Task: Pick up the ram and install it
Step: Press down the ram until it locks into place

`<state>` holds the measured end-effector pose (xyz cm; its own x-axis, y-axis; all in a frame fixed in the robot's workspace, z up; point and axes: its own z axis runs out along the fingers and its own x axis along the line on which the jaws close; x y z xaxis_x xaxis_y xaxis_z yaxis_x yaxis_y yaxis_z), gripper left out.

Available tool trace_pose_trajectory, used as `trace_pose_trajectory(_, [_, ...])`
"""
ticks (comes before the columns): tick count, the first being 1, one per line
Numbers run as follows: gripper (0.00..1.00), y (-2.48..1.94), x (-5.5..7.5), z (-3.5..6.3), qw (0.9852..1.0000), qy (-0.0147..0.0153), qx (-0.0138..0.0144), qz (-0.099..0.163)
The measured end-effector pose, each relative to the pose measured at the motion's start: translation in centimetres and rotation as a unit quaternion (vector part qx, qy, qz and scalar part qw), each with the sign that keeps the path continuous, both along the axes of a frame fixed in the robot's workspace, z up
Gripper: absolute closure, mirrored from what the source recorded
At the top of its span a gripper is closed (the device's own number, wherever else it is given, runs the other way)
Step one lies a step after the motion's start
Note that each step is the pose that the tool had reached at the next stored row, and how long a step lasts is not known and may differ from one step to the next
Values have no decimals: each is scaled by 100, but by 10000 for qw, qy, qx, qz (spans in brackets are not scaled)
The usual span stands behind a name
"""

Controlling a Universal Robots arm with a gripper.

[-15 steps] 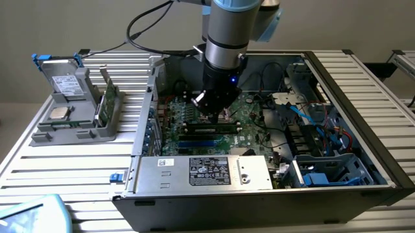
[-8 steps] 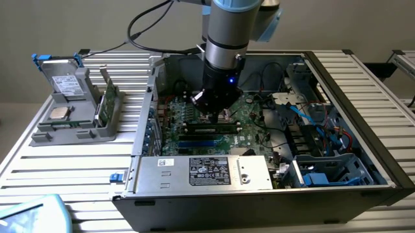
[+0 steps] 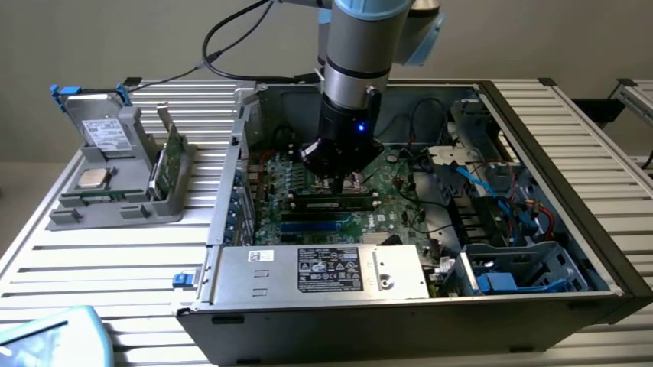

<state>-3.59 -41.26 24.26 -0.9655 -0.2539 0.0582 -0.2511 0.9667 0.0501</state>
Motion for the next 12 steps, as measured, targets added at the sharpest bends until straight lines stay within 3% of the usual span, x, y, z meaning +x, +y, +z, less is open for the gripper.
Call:
trace_pose_trajectory(5, [89, 0, 0, -2, 9994, 0, -2, -350])
trace_pose_trajectory(12, [89, -1, 0, -4, 9969, 0, -8, -785])
